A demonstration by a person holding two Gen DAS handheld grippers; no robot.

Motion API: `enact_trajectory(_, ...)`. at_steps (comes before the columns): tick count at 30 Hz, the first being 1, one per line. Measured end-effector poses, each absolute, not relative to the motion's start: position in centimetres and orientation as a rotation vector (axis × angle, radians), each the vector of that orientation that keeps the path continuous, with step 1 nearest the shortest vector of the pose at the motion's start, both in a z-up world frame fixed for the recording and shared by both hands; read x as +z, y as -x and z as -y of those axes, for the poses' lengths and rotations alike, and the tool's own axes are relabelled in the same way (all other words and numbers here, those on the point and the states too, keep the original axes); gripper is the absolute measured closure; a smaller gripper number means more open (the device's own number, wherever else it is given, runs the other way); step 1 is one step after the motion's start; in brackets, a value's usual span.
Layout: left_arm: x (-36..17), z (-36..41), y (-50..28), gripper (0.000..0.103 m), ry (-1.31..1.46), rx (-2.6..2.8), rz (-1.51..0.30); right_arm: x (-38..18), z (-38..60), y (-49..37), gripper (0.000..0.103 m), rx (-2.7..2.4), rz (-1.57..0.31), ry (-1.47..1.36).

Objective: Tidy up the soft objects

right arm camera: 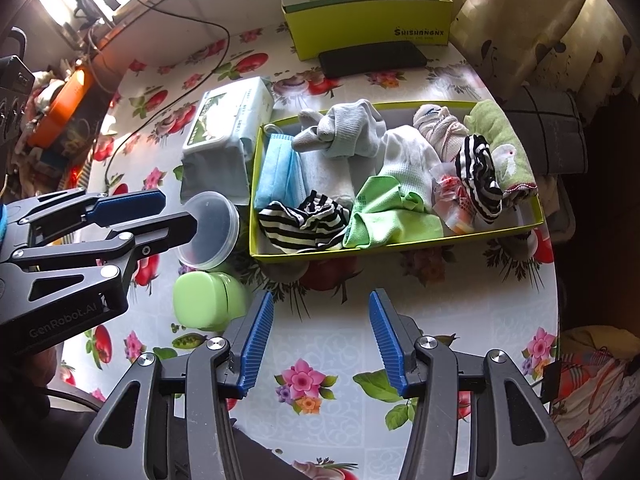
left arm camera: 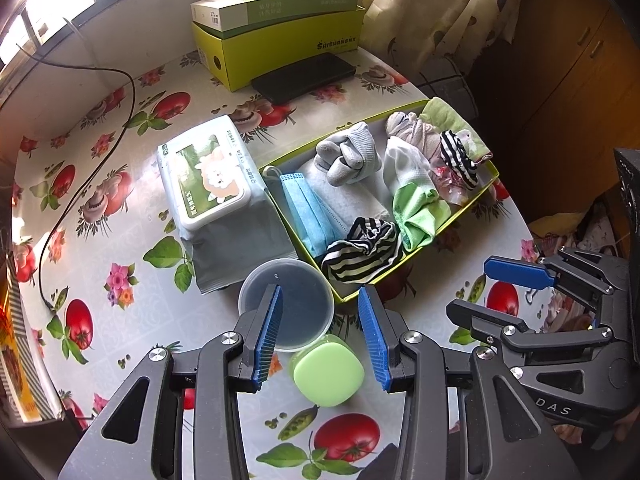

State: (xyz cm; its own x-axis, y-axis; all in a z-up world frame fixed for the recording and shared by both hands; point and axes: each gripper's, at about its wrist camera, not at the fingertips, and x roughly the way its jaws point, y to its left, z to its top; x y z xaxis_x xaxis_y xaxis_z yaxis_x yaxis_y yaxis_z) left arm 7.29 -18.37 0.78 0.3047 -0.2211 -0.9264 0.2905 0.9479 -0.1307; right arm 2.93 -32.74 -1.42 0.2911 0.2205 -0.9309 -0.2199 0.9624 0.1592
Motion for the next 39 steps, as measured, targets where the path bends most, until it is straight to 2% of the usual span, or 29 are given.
enact_trajectory(39,0.48,18.29,-7.31,0.062,-0.066,-0.342,-1.226,-1.63,32.51,-2.88,0.052,0.297,-1.248,-0.001)
